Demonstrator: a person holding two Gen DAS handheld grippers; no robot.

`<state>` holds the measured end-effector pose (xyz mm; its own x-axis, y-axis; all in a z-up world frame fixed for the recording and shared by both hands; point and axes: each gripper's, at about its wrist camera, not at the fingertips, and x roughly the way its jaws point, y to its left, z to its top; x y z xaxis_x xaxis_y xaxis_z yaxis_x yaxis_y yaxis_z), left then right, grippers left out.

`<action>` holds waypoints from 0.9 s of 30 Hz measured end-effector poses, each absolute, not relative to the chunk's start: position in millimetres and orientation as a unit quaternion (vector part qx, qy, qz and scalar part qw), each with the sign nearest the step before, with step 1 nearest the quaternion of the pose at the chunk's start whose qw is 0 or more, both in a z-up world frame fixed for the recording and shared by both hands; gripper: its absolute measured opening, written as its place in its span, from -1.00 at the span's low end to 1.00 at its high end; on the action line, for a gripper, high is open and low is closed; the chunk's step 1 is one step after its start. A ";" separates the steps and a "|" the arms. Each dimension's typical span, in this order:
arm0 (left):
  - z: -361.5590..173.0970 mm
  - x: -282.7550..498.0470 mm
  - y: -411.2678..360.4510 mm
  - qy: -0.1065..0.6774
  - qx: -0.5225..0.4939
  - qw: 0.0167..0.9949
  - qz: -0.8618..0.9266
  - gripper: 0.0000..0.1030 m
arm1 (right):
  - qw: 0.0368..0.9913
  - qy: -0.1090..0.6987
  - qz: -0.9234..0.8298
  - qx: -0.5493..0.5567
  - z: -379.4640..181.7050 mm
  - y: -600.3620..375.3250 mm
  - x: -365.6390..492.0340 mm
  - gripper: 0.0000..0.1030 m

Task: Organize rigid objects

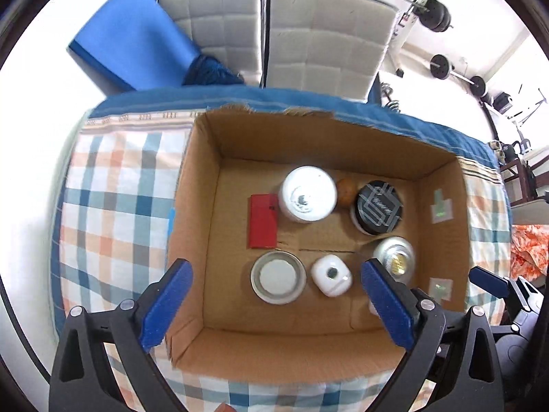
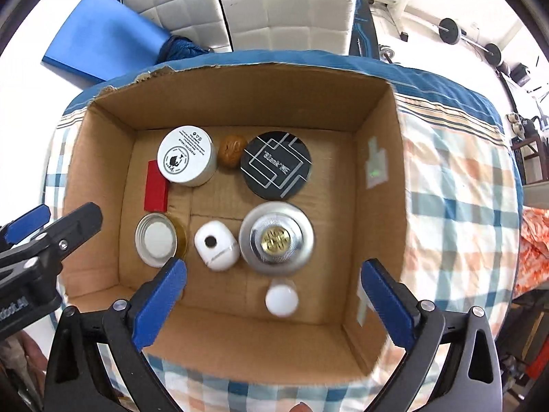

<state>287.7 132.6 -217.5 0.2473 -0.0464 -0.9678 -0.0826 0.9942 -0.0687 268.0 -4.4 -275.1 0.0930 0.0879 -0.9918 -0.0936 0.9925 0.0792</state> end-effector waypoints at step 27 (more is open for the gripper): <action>-12.6 142.2 101.3 0.486 -0.029 0.873 0.034 0.96 | 0.833 0.547 0.074 0.027 -39.5 -66.7 112.1 1.00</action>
